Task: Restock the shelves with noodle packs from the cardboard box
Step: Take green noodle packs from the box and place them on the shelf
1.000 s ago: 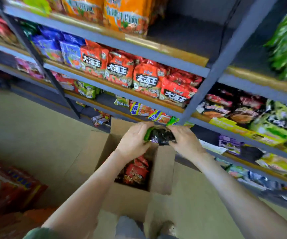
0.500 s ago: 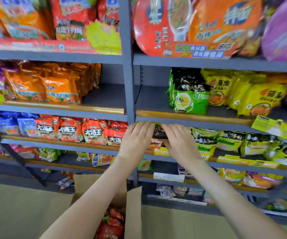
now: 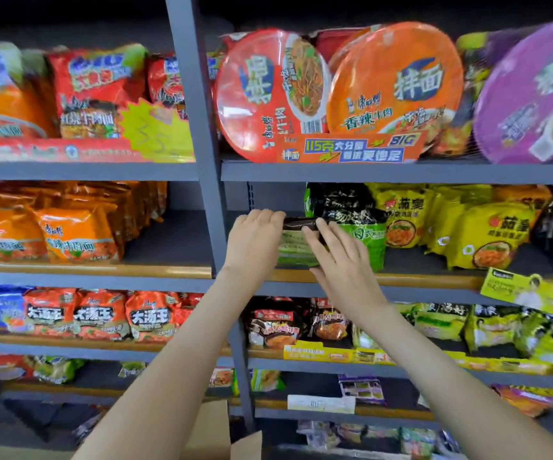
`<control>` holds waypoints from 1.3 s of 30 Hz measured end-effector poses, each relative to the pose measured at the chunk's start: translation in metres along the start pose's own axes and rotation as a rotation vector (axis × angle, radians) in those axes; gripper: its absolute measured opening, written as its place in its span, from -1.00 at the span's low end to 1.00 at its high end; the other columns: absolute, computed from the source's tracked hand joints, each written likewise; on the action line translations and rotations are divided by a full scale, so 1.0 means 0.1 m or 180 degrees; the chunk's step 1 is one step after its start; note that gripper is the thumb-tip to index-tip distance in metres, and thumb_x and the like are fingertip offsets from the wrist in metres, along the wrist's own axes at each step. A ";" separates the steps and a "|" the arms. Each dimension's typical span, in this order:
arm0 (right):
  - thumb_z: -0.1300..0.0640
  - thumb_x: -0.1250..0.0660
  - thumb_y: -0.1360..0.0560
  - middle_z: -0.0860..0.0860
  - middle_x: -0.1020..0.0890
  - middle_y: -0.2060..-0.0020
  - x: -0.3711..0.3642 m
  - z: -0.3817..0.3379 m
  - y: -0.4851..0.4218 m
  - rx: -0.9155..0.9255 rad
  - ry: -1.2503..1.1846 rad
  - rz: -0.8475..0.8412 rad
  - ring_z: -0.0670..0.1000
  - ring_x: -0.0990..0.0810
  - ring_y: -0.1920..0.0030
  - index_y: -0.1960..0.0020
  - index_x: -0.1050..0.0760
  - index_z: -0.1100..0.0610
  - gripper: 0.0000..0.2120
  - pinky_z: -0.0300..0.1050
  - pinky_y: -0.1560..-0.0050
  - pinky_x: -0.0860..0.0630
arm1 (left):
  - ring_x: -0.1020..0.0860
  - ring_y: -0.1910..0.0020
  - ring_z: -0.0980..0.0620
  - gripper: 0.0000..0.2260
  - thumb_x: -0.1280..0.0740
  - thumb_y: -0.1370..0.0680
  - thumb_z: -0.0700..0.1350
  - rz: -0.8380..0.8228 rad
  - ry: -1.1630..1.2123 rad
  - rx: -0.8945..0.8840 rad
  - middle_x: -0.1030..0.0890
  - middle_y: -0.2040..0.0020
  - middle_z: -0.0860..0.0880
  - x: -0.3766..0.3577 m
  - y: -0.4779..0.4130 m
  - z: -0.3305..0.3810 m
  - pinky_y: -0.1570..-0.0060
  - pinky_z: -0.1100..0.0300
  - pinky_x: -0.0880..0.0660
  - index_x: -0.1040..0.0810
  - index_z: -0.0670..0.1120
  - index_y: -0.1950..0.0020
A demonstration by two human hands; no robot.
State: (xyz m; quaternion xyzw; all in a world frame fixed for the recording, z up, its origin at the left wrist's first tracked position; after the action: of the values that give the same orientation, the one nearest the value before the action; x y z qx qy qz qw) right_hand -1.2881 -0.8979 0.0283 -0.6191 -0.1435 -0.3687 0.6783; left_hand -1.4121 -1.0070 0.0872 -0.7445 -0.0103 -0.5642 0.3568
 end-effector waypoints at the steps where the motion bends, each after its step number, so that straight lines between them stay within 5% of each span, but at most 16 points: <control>1: 0.09 -0.48 -0.40 0.15 -0.33 -0.43 -0.09 0.03 -0.06 -0.0022 0.0063 -0.0101 0.15 -0.30 -0.40 -0.49 -0.22 0.15 -0.24 0.08 -0.33 -0.23 | -0.41 -0.27 -0.10 -0.61 -0.26 -0.59 -0.17 -0.0121 0.0070 0.0041 -0.50 -0.26 -0.09 -0.08 -0.10 -0.05 -0.17 0.10 -0.30 -0.35 -0.11 -0.41; 9: -0.07 -0.60 -0.21 0.11 -0.37 -0.42 -0.64 0.22 -0.45 -0.0092 0.0188 -0.0395 0.10 -0.25 -0.39 -0.49 -0.23 0.16 -0.02 0.07 -0.33 -0.15 | -0.53 -0.15 -0.14 -0.65 -0.36 -0.52 -0.07 -0.0878 0.0528 0.0306 -0.59 -0.15 -0.11 -0.47 -0.60 -0.27 -0.05 0.06 -0.49 -0.49 -0.07 -0.29; 13: 0.02 -0.56 -0.30 0.13 -0.51 -0.13 -0.61 0.26 -0.51 -0.0609 -0.0046 0.0001 0.13 -0.40 -0.09 -0.38 -0.37 0.19 -0.27 0.04 -0.03 -0.44 | -0.51 -0.15 -0.13 -0.70 -0.34 -0.53 -0.08 -0.0551 0.0349 0.0440 -0.58 -0.13 -0.10 -0.49 -0.58 -0.16 0.00 0.08 -0.44 -0.50 -0.09 -0.26; 17: -0.08 -0.29 -0.54 0.03 -0.54 0.09 -0.41 0.15 -0.54 -0.1980 -0.2497 -0.0636 0.00 -0.51 0.12 -0.46 -0.14 0.11 -0.40 -0.09 0.14 -0.42 | -0.50 -0.10 -0.13 -0.74 -0.31 -0.53 -0.13 -0.0164 0.0503 0.0910 -0.58 -0.07 -0.13 -0.36 -0.49 -0.04 0.16 0.11 -0.38 -0.51 -0.14 -0.21; 21: -0.17 -0.25 -0.53 -0.07 -0.39 -0.35 -0.44 0.04 -0.65 -0.2750 -0.4499 -0.1046 -0.01 -0.44 -0.27 -0.52 0.07 -0.11 -0.30 0.10 -0.28 -0.42 | -0.49 -0.07 -0.15 -0.75 -0.22 -0.51 -0.25 0.0012 0.0581 0.1216 -0.58 -0.04 -0.17 -0.24 -0.43 0.08 0.22 0.12 -0.36 -0.48 -0.19 -0.19; 24: -0.18 -0.28 -0.52 -0.06 -0.28 -0.43 -0.49 0.00 -0.79 -0.3576 -0.5478 -0.1139 0.14 -0.44 -0.31 -0.52 0.10 -0.21 -0.27 0.18 -0.17 -0.51 | -0.46 -0.10 -0.15 -0.70 -0.17 -0.54 -0.27 0.0043 0.0821 0.1351 -0.57 -0.06 -0.18 -0.29 -0.35 0.16 0.14 0.11 -0.38 -0.44 -0.19 -0.26; 27: -0.10 -0.34 -0.50 -0.01 -0.41 -0.35 -0.53 0.02 -0.92 -0.3723 -0.5396 -0.1237 0.09 -0.50 -0.23 -0.52 -0.06 -0.10 -0.30 0.00 0.06 -0.56 | -0.45 -0.10 -0.17 -0.65 -0.21 -0.55 -0.23 0.0004 0.1402 0.1166 -0.57 -0.06 -0.19 -0.32 -0.26 0.27 0.05 0.13 -0.36 -0.40 -0.20 -0.34; 32: 0.08 -0.38 -0.49 0.06 -0.56 -0.01 -0.55 0.11 -0.99 -0.3774 -0.4980 -0.1492 0.06 -0.56 0.02 -0.25 -0.32 0.07 -0.61 0.00 0.01 -0.54 | -0.47 -0.08 -0.14 -0.42 -0.23 -0.48 -0.09 -0.0723 0.2541 0.0848 -0.46 0.01 -0.09 -0.41 -0.13 0.21 -0.11 0.01 -0.44 -0.22 0.00 -0.51; 36: 0.27 -0.35 -0.50 0.13 -0.61 -0.08 -0.56 0.22 -1.04 -0.3270 -0.4795 -0.1601 0.08 -0.61 0.04 -0.21 -0.46 0.12 -0.70 0.02 0.00 -0.55 | -0.46 0.06 0.25 -0.45 -0.15 -0.52 -0.37 -0.0780 0.2857 0.0699 -0.47 -0.26 -0.04 -0.42 0.00 0.02 0.11 0.58 -0.33 -0.27 -0.07 -0.50; 39: 0.31 -0.35 -0.49 -0.07 -0.61 -0.06 -0.50 0.31 -1.08 -0.2699 -0.4473 -0.1645 -0.07 -0.59 0.02 -0.26 -0.43 -0.02 -0.59 -0.13 -0.05 -0.52 | -0.50 -0.19 -0.07 -0.49 -0.14 -0.51 -0.42 -0.0194 0.2359 0.0582 -0.45 -0.35 -0.18 -0.47 0.01 -0.18 -0.19 0.21 -0.43 -0.35 -0.14 -0.44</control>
State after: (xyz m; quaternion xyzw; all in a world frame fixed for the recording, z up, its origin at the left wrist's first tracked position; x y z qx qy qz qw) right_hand -1.3875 -0.8479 0.0815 -0.8528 -0.5167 -0.0652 0.0383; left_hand -1.4439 -0.9996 0.0489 -0.4545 0.0470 -0.8022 0.3843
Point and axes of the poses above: each hand's wrist, its own y-axis away from the middle knuckle, its own x-axis out of the back of the hand, z = x × y, the point moved 2 cm from there along -y, towards the middle knuckle
